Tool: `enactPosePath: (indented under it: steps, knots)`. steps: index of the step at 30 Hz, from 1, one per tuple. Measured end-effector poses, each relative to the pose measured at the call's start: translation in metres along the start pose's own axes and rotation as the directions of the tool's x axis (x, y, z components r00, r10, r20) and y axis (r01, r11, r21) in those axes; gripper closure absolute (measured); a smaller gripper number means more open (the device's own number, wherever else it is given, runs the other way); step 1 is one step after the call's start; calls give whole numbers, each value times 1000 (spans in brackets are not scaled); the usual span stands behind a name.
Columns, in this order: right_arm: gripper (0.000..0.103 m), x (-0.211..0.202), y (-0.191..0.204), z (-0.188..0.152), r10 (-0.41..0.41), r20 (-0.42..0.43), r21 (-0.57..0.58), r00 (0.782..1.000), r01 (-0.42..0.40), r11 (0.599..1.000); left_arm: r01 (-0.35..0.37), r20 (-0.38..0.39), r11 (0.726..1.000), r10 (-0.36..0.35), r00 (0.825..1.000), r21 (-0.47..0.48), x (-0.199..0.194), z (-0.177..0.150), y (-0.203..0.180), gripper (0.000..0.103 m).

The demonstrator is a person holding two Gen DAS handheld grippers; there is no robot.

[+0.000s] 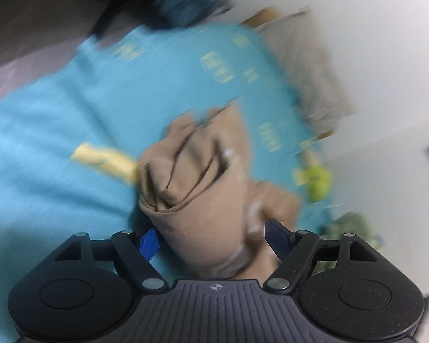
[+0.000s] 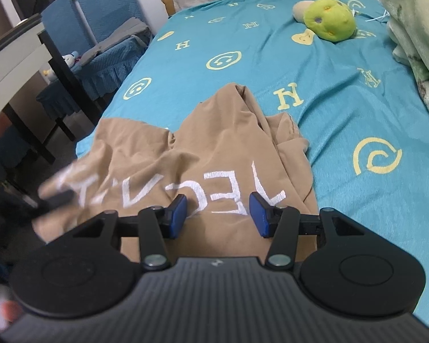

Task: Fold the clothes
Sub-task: 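Grasp the folded shirt with both tools and lift it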

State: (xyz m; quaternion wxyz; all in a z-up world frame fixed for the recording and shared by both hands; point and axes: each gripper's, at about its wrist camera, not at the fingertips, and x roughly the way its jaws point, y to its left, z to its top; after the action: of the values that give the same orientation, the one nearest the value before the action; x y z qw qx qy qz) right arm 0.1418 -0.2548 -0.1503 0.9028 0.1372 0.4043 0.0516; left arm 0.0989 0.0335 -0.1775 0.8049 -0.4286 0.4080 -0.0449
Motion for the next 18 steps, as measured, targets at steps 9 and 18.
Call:
enactPosePath:
  steps: [9,18]
  knots:
    - [49,-29,-12,6,14,14,205,1000,-17,979,61,41,984,-55,998,-167,5,14,24,64]
    - [0,-33,-36,-21,523,71,688,849,-421,591,172,96,985,-169,981,-21,-12,13,-8,74]
